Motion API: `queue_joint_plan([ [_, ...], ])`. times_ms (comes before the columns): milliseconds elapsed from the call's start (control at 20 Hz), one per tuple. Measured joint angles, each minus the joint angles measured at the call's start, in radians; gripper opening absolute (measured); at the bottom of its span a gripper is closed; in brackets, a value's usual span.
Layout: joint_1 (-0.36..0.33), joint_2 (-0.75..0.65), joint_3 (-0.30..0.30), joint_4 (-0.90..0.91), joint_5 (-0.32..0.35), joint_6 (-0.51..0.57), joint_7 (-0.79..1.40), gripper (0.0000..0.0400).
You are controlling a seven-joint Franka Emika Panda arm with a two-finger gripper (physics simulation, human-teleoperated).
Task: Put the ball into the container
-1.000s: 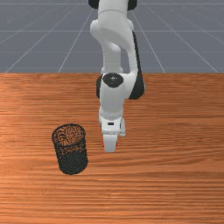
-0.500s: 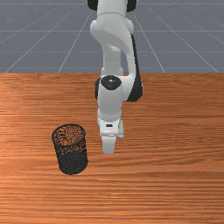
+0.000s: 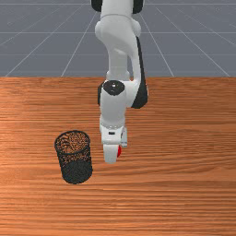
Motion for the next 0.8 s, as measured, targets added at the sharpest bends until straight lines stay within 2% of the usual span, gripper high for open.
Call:
queue_joint_plan([
  [200,0.004,-0.041,0.001,-0.038,-0.003,0.02,-0.002,0.0279],
  [300,-0.008,-0.061,0.014,-0.027,0.01,-0.035,-0.02,0.0279],
  [600,-0.005,-0.092,0.011,-0.033,0.007,-0.056,-0.017,0.0279],
  [800,-0.024,-0.131,0.03,-0.043,0.034,-0.096,-0.045,0.0279],
])
